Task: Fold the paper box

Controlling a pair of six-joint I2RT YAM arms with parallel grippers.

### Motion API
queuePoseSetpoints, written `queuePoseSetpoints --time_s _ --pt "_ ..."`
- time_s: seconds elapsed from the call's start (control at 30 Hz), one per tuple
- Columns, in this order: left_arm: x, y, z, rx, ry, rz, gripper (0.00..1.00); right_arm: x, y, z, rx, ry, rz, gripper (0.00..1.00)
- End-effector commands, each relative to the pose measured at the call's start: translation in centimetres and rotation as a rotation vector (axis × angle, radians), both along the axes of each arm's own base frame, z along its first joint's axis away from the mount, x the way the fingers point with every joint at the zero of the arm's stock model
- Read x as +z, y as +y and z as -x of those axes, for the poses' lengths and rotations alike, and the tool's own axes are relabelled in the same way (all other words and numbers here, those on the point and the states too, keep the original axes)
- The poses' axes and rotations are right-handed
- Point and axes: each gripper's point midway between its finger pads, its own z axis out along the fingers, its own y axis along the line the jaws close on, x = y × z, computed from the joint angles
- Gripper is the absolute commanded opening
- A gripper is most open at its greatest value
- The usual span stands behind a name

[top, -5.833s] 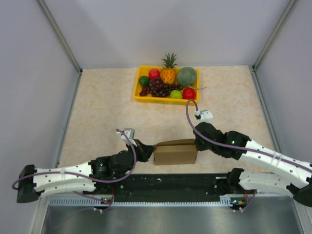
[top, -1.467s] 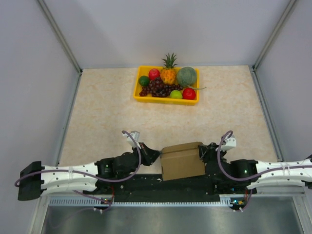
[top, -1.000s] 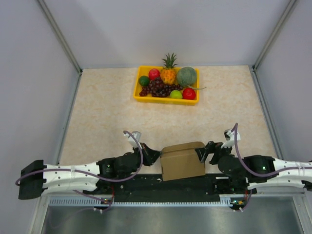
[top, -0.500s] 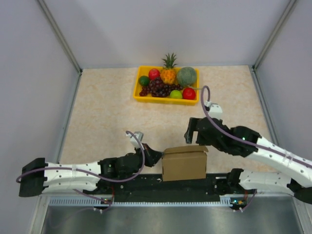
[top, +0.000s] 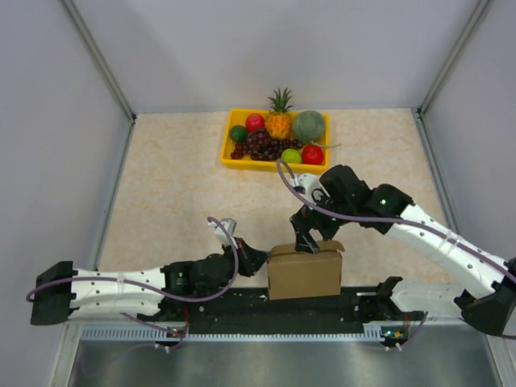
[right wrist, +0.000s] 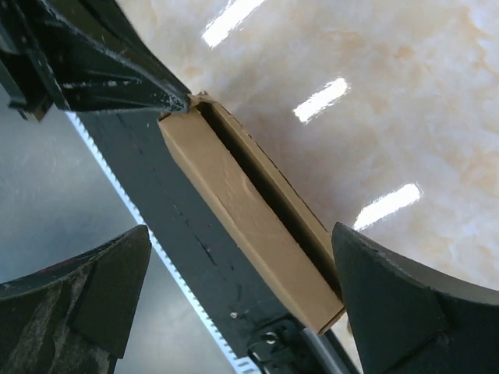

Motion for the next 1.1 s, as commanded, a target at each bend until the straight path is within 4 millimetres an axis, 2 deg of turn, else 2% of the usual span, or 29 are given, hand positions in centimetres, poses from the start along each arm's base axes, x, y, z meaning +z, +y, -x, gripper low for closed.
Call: queuePoseSetpoints --time_s 0.0,0.07,0.17,0.27,0.47,0.63,0.67,0.7,0.8,0.83,0.97,1.0,1.07 --pt "-2.0 0.2 1.3 -0.065 0.012 -0.073 0.00 -2.1 1.3 1.4 0.344 0.094 -0.064 0.97" --pt "-2.0 0.4 1.2 -0.061 0.008 -0.073 0.00 -4.0 1.6 1.3 0.393 0.145 -0.056 0.95" --pt "-1.8 0.3 1.3 -0.067 0.000 -0.072 0.00 -4.1 3.1 2.6 0.478 0.234 -0.147 0.93" --pt "-1.7 0.4 1.3 -0.068 -0.003 -0.071 0.00 -5.0 3.4 3.0 0.498 0.271 -0.155 0.92" --pt "-1.6 0.4 1.3 -0.069 -0.005 -0.058 0.00 -7.5 3.4 3.4 0.511 0.216 -0.082 0.86" --pt "-1.6 0.3 1.4 -0.074 -0.007 -0.059 0.00 -9.6 3.1 3.4 0.506 0.116 -0.003 0.78" --pt "-1.5 0.3 1.4 -0.073 -0.009 -0.059 0.00 -10.0 3.3 2.7 0.500 0.050 0.026 0.76" --pt "-1.4 0.3 1.4 -0.073 -0.010 -0.058 0.00 -10.1 3.2 2.4 0.493 0.015 0.032 0.75" --pt "-1.4 0.3 1.4 -0.072 -0.012 -0.058 0.00 -9.4 3.3 1.5 0.472 -0.087 0.010 0.63" --pt "-1.3 0.3 1.4 -0.074 -0.013 -0.055 0.00 -8.8 3.3 1.4 0.477 -0.124 -0.001 0.52" --pt "-0.7 0.1 1.4 -0.078 -0.024 -0.045 0.00 -7.3 3.9 0.9 0.482 -0.217 -0.010 0.36" --pt "-0.4 0.1 1.4 -0.079 -0.027 -0.043 0.02 -6.9 4.1 1.0 0.489 -0.236 -0.009 0.34" --pt "0.6 0.0 1.1 -0.076 -0.055 -0.030 0.09 -5.5 4.4 -0.1 0.466 -0.306 0.000 0.28"
